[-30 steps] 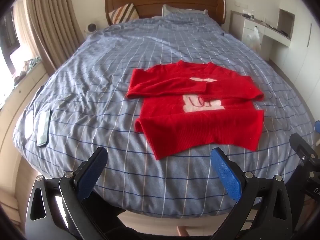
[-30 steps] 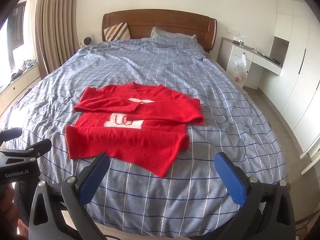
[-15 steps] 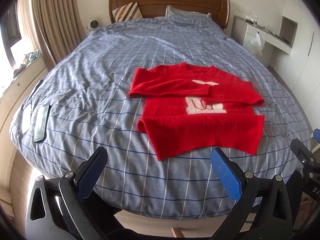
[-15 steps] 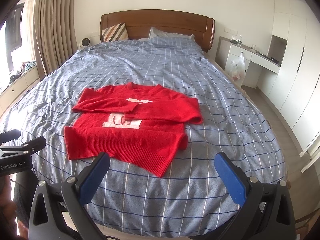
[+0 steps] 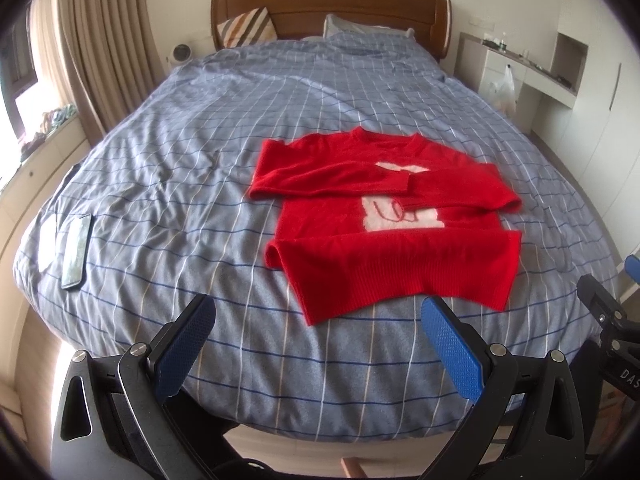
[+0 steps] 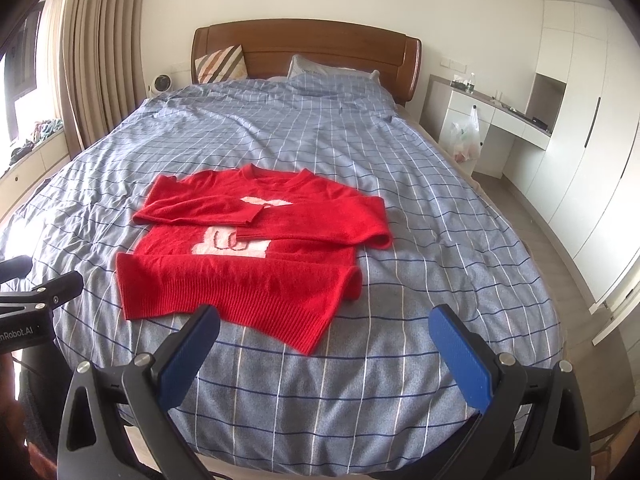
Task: Fold small clothes
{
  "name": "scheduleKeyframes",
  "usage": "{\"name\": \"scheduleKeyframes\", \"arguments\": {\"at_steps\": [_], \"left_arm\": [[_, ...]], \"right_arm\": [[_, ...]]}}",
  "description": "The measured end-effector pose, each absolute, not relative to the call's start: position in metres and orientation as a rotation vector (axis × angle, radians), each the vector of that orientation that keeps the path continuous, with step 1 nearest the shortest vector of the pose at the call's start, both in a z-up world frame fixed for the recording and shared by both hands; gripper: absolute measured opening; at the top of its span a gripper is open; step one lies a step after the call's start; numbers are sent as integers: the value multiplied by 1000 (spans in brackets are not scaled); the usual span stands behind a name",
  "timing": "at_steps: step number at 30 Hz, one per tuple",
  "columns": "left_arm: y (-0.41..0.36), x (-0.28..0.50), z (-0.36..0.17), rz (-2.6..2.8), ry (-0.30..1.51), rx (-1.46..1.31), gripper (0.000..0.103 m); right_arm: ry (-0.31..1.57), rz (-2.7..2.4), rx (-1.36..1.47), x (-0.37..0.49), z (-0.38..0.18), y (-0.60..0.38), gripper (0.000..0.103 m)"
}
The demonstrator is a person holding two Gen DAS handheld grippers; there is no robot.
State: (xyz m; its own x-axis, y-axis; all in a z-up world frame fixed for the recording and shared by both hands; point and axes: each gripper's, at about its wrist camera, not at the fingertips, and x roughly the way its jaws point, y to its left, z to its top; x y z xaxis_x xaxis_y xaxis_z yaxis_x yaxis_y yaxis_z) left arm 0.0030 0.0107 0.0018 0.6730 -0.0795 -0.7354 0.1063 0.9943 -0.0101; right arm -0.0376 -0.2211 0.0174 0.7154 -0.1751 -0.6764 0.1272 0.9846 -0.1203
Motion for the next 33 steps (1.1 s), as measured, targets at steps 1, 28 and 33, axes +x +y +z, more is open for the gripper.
{"name": "scheduleKeyframes", "arguments": {"at_steps": [1,28,33], "left_arm": [[11,3,1,-110,826,22,103],[32,89,-128,-289,1008,-156,4],[62,68,-101,-323,1002,-168,2]], "right_arm": [[757,-168,-68,-37,17,-221,103],[950,209,463,40,-142,-299,23],[978,242,390,24,-123,-294,4]]}}
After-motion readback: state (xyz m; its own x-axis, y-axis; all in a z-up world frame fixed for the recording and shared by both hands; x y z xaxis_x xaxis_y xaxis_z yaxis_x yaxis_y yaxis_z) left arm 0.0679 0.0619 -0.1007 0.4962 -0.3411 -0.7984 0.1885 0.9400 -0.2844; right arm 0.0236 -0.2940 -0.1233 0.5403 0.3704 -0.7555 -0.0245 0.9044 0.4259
